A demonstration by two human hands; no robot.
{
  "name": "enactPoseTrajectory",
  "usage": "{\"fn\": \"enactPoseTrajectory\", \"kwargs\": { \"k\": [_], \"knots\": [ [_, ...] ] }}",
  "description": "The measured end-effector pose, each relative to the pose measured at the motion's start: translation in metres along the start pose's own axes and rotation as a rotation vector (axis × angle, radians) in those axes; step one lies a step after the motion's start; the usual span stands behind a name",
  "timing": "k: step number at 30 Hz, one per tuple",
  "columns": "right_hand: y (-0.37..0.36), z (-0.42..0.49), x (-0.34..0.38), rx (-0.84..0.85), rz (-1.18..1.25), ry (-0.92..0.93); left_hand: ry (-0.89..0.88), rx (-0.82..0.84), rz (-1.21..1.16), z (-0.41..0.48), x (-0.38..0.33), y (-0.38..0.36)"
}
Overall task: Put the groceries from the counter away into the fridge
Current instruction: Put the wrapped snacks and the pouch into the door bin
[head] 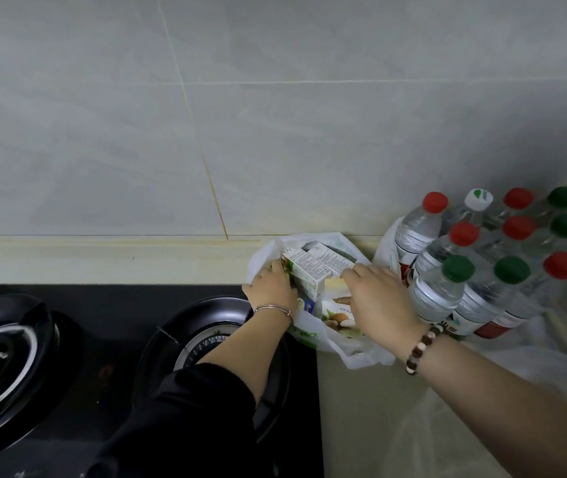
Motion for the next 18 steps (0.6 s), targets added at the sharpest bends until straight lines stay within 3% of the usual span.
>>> {"fn": "enactPoseTrajectory", "kwargs": {
  "k": [10, 18],
  "knots": [
    [0.003, 0.001, -0.002, 0.056, -0.022, -0.014, -0.163, -0.2, -0.038, -0.014, -0.009, 0.01],
    [0.006, -0.003, -0.017, 0.076, -0.05, -0.148, -0.37, -0.537, -0.139, -0.041, -0.016, 0.038]
  ]
}}
Point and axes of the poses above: each hand's wrist, its own z-axis towards the middle knuckle, its own y-axis out of the back of the hand, x = y × z, the point moved 7 cm from there along z, towards the middle knuckle, and after that the axes turned 1 degree about z, right-handed, at the moved point
